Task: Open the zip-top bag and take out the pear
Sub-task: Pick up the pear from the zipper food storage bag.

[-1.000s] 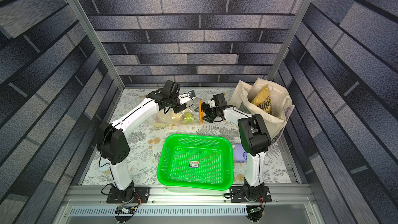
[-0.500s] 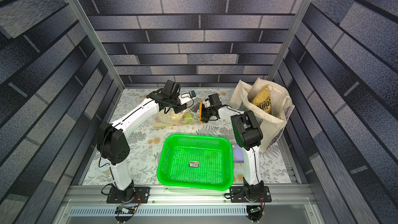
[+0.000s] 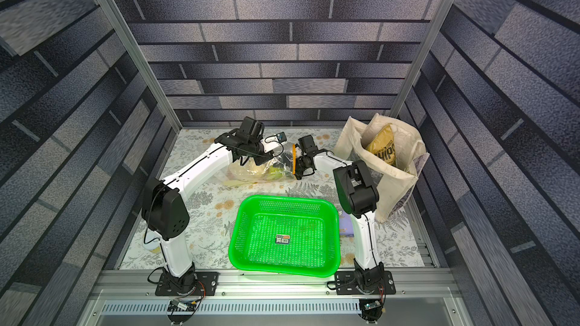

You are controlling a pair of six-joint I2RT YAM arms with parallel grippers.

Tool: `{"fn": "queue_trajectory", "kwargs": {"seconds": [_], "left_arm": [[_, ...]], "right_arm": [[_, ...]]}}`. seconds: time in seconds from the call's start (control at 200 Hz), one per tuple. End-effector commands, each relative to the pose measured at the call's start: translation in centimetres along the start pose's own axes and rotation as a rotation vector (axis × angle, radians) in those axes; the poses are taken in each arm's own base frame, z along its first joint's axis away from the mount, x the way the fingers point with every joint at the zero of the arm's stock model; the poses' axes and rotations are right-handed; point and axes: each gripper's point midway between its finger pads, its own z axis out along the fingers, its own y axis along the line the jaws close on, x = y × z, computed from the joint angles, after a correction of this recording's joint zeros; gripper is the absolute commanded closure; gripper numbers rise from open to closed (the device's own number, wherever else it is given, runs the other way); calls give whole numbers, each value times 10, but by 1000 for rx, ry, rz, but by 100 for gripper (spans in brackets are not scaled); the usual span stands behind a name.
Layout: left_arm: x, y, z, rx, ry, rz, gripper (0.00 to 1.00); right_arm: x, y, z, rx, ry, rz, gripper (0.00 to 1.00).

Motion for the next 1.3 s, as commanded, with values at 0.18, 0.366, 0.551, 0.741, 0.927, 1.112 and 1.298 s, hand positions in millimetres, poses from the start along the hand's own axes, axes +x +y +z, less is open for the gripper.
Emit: {"fn": "queue_trajectory", "kwargs": {"seconds": [0.18, 0.366, 0.551, 0.741, 0.927, 1.112, 1.298], "left_arm": [[-2, -3, -4, -1, 2, -40, 100], [3, -5, -3, -3, 15, -44, 100], [17, -5, -3, -23, 39, -53, 100], [31, 3, -11, -52, 27, -88, 100], [43, 13, -16, -81, 23, -119, 100], [44, 15, -20, -102, 5, -124, 100], [46, 13, -20, -105, 24, -113, 100]], "right_arm": [[8, -13, 22, 39, 62, -75, 11], [3, -18, 28, 61, 37, -38, 15], [-2, -16, 22, 77, 1, -39, 26], [-2, -5, 4, 78, -37, -60, 32], [0, -1, -15, 88, -71, -61, 33], [-6, 6, -49, 92, -152, -77, 33], [-10, -9, -91, 195, -241, -78, 35]]}}
